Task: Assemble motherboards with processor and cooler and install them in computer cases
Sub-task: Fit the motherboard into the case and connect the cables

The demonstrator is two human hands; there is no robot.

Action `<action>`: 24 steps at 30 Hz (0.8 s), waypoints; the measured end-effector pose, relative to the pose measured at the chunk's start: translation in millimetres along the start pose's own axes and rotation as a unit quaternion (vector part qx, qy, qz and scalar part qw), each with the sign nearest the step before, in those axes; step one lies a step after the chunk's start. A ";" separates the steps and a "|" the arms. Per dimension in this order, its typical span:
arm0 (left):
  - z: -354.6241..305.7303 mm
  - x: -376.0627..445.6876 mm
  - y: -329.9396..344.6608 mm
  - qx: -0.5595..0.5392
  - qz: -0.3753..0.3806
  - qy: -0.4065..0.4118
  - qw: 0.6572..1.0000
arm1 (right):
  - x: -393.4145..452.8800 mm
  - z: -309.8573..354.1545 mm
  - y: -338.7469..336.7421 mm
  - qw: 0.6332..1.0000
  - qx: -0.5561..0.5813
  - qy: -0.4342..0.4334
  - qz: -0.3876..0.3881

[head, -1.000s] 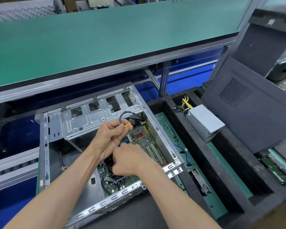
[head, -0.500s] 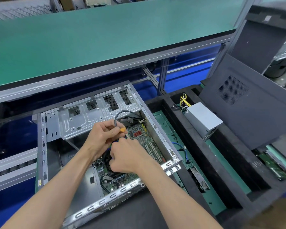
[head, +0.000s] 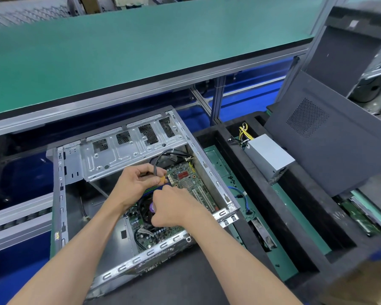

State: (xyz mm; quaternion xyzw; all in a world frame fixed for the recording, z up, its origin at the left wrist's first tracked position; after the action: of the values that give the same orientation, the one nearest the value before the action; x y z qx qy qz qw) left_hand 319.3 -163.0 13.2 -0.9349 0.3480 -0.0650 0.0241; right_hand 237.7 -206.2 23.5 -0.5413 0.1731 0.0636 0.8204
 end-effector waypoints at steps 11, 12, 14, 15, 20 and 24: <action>3.1 -19.9 13.5 0.067 -0.020 0.007 0.998 | -16.6 -5.8 27.4 0.993 -0.023 -0.007 0.112; 1.4 -22.5 15.5 0.075 -0.022 0.011 0.997 | -19.8 -7.3 29.5 0.993 -0.028 -0.007 0.116; -1.0 -28.3 19.8 0.090 -0.027 0.014 0.995 | -26.5 -10.0 31.7 0.992 -0.029 -0.007 0.123; -1.6 -31.7 22.1 0.097 -0.031 0.013 0.995 | -30.0 -11.1 32.2 0.992 -0.028 -0.008 0.125; -8.2 -52.0 38.0 0.126 -0.034 0.015 0.991 | -50.6 -12.8 37.7 0.991 -0.039 -0.014 0.128; -12.7 -66.2 48.4 0.147 -0.033 0.032 0.988 | -66.2 -12.5 42.9 0.991 -0.029 -0.023 0.129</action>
State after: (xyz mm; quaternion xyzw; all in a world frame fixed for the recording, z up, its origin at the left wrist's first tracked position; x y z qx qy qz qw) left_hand 236.7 -156.4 14.5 -0.9294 0.3046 -0.1461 0.1485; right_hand 160.8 -194.7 5.3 -0.5364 0.2207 0.1860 0.7930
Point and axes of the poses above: each hand's wrist, its own x-axis towards the middle knuckle, its own y-axis out of the palm, z = x × y, the point moved 10 cm from there along x, towards the middle knuckle, and after that the axes turned 13 degrees about y, right-handed, at the moved point
